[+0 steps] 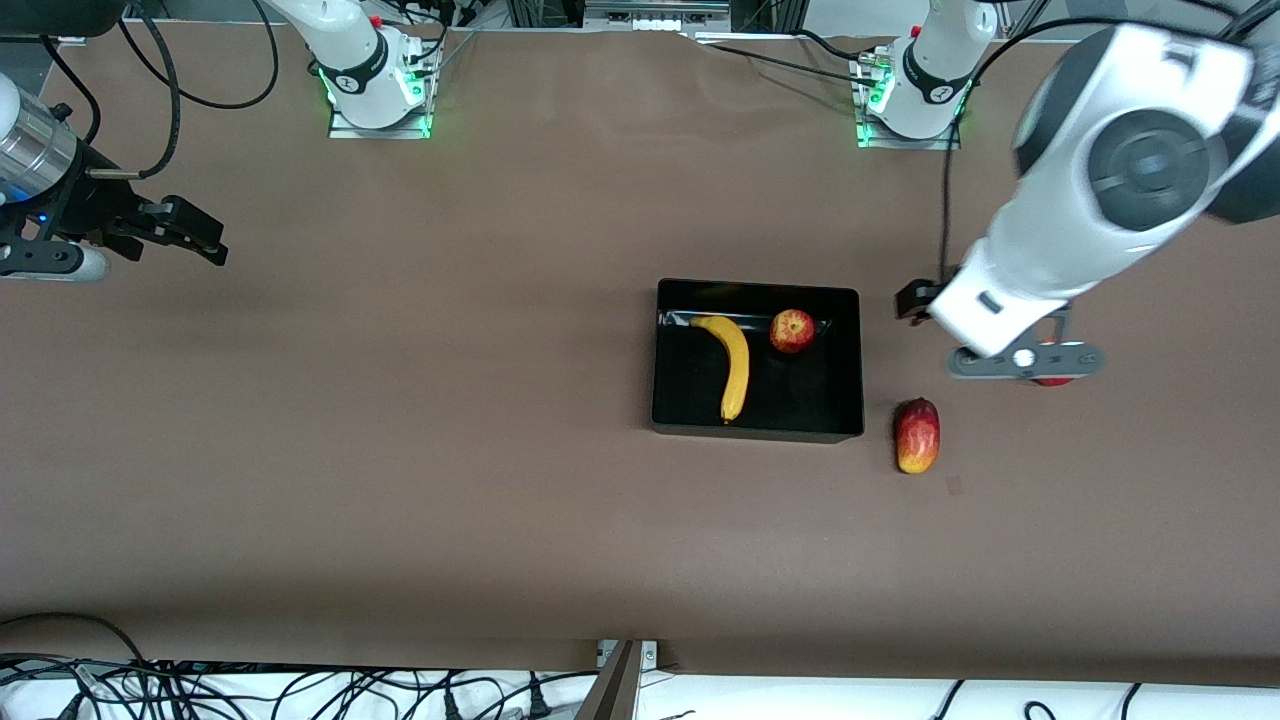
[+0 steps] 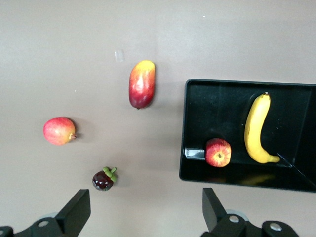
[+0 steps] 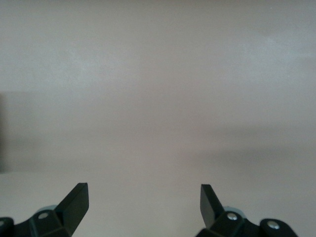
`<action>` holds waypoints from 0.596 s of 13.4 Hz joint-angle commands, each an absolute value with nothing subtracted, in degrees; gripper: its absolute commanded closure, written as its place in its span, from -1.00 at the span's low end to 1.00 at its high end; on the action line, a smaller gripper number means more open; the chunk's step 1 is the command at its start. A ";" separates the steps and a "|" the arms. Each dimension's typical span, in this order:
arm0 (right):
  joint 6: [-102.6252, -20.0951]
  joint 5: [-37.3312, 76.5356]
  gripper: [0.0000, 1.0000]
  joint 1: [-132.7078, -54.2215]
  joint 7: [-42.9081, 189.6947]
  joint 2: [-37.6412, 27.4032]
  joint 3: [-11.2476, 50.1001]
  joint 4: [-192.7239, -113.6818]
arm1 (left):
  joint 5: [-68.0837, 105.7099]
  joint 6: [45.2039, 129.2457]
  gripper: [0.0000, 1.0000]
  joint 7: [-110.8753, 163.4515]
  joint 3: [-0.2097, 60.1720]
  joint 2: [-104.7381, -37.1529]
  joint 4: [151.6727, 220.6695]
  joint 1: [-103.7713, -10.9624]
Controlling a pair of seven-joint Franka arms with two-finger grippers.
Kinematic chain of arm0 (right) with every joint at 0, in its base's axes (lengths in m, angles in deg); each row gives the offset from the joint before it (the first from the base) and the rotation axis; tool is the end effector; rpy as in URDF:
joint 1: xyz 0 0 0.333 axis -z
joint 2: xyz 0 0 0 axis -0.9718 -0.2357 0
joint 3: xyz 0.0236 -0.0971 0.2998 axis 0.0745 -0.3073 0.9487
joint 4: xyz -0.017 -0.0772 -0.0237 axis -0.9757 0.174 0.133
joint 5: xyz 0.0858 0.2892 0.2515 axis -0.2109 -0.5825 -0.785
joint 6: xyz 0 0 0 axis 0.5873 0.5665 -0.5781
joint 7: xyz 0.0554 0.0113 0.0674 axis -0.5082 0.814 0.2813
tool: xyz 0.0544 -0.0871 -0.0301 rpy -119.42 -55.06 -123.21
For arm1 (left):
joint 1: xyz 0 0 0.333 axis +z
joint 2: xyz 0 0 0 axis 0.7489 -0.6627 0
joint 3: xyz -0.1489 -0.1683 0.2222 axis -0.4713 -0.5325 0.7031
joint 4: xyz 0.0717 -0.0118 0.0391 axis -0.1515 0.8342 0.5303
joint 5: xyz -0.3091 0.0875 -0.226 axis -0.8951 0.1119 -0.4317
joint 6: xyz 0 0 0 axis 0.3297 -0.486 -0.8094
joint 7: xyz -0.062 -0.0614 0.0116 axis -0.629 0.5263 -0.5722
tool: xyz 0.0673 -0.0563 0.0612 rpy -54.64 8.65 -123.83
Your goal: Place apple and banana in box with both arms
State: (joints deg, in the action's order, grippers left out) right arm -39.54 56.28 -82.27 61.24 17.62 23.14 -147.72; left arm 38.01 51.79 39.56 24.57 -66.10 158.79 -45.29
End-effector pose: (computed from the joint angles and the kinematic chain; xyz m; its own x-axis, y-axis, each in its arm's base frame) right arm 0.5613 0.0414 0.5949 0.9986 -0.0519 -0.0100 -0.0520 -0.9986 -0.0029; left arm 0.6184 -0.1576 0.5542 0.9887 0.0171 -0.1489 0.0035 -0.9959 -0.0908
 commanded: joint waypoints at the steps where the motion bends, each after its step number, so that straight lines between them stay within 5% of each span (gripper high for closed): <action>1: -39.26 56.62 -1.00 -81.55 61.33 17.38 23.73 -146.82 | 30.89 51.80 -1.00 24.82 40.95 -57.04 166.41 -51.81; 3: -39.26 56.62 -1.00 -81.64 61.33 17.38 23.73 -146.82 | 30.27 54.15 -1.00 19.50 47.93 -52.56 171.68 -54.46; 5: -39.26 56.54 -1.00 -81.64 61.33 17.38 23.73 -146.82 | 30.00 61.87 -1.00 19.57 48.48 -46.50 181.51 -54.12; 8: -39.26 56.62 -1.00 -81.64 61.33 17.38 23.73 -146.82 | 30.00 64.72 -1.00 20.80 48.57 -44.71 184.54 -53.68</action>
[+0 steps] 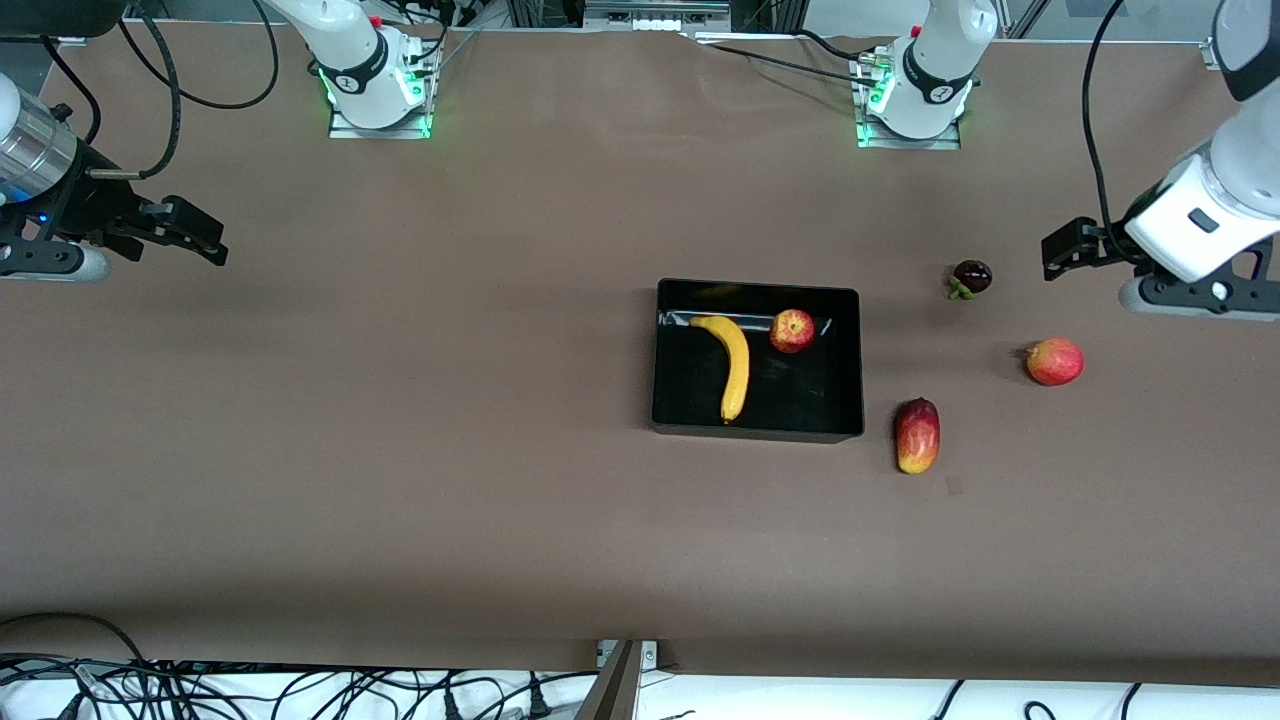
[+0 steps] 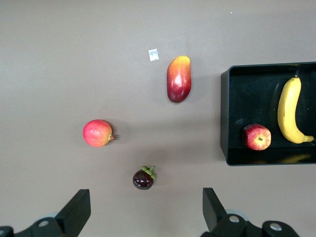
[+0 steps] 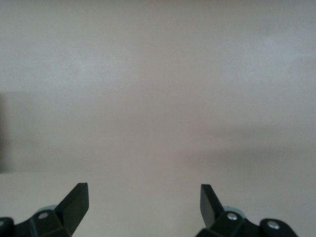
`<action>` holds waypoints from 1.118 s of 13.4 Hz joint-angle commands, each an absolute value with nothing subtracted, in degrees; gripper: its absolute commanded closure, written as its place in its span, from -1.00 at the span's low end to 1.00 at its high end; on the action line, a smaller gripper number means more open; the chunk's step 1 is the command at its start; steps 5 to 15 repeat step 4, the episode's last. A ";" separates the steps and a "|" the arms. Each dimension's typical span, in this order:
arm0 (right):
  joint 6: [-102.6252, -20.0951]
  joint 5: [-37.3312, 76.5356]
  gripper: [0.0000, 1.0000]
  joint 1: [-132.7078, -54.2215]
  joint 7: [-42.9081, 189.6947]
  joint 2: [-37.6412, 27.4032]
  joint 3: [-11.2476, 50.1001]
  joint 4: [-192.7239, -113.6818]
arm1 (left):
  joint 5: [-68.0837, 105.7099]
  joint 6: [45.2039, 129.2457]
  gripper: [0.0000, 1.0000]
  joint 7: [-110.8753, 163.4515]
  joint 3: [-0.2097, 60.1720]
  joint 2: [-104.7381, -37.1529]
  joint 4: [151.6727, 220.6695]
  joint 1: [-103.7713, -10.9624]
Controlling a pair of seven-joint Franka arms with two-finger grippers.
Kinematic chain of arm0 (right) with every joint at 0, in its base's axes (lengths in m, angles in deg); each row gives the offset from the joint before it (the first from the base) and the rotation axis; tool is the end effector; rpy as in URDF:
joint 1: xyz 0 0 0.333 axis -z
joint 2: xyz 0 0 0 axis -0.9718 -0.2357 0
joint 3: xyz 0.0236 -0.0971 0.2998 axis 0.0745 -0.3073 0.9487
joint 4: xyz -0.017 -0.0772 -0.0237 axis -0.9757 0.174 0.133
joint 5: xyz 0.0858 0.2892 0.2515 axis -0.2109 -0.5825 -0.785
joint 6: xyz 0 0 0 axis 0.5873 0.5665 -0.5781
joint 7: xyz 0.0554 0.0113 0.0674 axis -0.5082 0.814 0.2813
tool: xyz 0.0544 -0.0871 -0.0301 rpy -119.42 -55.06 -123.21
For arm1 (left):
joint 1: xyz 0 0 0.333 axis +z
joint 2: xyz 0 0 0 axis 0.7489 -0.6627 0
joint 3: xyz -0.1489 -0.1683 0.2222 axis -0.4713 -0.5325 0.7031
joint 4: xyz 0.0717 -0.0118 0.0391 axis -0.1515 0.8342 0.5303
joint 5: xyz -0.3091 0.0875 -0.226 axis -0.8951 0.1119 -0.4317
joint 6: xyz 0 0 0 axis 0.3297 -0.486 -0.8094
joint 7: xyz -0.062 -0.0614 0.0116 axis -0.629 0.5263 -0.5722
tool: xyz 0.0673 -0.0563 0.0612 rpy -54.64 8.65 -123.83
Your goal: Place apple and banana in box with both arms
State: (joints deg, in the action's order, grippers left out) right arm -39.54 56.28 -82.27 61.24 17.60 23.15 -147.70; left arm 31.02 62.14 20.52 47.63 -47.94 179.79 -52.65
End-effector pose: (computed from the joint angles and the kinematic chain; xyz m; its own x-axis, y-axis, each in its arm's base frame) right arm 0.5614 0.0416 0.5949 0.9986 -0.0518 -0.0100 -0.0518 -0.9987 -0.0029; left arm 0.5662 -0.0411 0.5758 0.9950 -0.0726 -0.0684 -0.0765 -0.9955 -0.0561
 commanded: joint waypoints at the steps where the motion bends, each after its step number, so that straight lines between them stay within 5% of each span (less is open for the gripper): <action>1: -39.17 56.62 -1.00 -81.64 61.33 17.38 23.73 -146.82 | 30.00 64.81 -1.00 22.20 48.48 -44.62 184.63 -53.68; 15: -39.26 56.54 -1.00 -81.55 61.33 17.29 23.73 -146.82 | 30.00 64.72 -1.00 23.18 48.48 -44.71 184.54 -53.68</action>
